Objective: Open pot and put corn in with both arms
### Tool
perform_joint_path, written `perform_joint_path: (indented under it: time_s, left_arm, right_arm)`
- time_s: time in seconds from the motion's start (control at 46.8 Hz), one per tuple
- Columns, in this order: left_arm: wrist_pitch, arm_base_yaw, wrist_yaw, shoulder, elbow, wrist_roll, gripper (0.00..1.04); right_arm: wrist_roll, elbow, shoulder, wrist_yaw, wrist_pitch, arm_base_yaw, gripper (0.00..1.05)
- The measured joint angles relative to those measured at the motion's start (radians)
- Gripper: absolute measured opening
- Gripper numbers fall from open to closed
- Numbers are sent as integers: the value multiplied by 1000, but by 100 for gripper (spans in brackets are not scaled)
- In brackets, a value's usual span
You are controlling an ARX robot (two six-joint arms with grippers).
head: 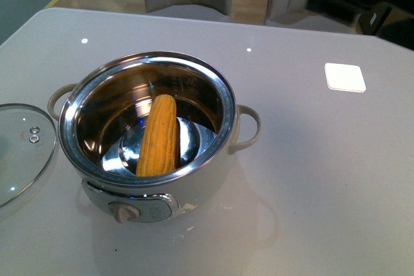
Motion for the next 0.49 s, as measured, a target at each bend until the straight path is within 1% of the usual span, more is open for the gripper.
perform_joint_path:
  time_s: [0.085,0.171,0.256,0.363,0.384,0.406,0.427,0.491]
  left_arm:
    - [0,0,0,0,0,0,98]
    - [0,0,0,0,0,0,98]
    - [0,0,0,0,0,0,98]
    - [0,0,0,0,0,0,98]
    - [0,0,0,0,0,0,98]
    - [0,0,0,0,0,0,98]
    - [0,0,0,0,0,0,98]
    - [0,0,0,0,0,0,98]
  right_arm:
    - [-33,-115,-165,66,-2,-67,96]
    - [-59,-219,-341,84,-53,-120,96]
    - [-83,-303,-516,98,-134,-148,96]
    - [-104,-366,-687,116,-217,-163,96]
    - [-119,-384,-704,120,-193,-165,94]
    - [-154,-412,-721,122,-125,-169,91]
    - [-196,-459,-741,114,-3,-177,86]
    - [-296,-536,-771,95,191,-195,76]
